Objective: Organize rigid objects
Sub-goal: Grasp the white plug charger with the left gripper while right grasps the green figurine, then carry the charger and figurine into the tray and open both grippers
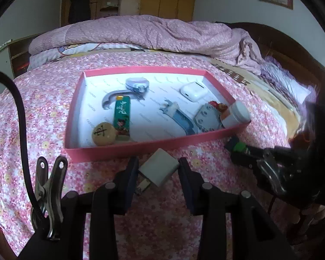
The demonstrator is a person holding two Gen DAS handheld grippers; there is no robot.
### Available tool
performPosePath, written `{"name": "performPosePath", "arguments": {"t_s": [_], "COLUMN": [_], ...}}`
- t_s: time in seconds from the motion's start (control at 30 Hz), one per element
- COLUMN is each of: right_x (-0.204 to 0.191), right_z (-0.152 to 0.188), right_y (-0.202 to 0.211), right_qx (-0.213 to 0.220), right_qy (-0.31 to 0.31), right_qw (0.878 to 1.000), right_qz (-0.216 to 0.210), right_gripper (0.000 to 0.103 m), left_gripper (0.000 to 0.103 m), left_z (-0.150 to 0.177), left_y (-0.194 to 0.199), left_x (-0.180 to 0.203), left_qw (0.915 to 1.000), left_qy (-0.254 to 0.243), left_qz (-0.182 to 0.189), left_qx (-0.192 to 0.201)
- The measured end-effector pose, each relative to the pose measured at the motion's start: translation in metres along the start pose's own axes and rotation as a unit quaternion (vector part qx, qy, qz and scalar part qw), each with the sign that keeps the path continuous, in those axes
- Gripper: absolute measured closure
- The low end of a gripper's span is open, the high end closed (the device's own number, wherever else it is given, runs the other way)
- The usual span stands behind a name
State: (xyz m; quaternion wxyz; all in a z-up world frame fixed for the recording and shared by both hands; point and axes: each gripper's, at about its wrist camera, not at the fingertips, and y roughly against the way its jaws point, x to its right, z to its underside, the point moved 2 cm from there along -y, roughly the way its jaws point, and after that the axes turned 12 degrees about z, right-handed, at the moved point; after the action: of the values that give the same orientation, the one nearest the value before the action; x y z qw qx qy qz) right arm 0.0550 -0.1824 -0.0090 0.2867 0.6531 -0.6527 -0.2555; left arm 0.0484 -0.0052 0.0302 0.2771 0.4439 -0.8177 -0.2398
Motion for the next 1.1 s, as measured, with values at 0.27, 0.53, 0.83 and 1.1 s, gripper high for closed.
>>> {"name": "performPosePath", "arguments": {"t_s": [0.27,0.53,0.83,1.1], "right_x": [-0.011,-0.021,-0.028,-0.033], "right_z": [0.004,-0.01,-0.031,-0.058], "right_y": [0.012,0.028,0.025,0.013], "right_qx": [0.0,0.022,0.028,0.042], "right_qy": [0.0,-0.002,0.001,-0.003], "right_qw": [0.999,0.998,0.997,0.998], "right_qz": [-0.036,-0.065,-0.066,-0.056], "right_gripper": [0.078,0.078,0.078,0.078], "left_gripper": [0.064,0.064,0.064,0.064], "left_z": [-0.01,-0.029,-0.046,-0.059], "left_y": [0.01,0.013,0.004,-0.017], "left_x": [-0.005,-0.015,-0.025,-0.022], "left_qw": [0.9998,0.9993,0.9989,0.9985], "left_qy": [0.007,0.014,0.021,0.018], "left_qz": [-0.005,-0.016,-0.024,-0.038], "left_qx": [0.019,0.032,0.033,0.034]}}
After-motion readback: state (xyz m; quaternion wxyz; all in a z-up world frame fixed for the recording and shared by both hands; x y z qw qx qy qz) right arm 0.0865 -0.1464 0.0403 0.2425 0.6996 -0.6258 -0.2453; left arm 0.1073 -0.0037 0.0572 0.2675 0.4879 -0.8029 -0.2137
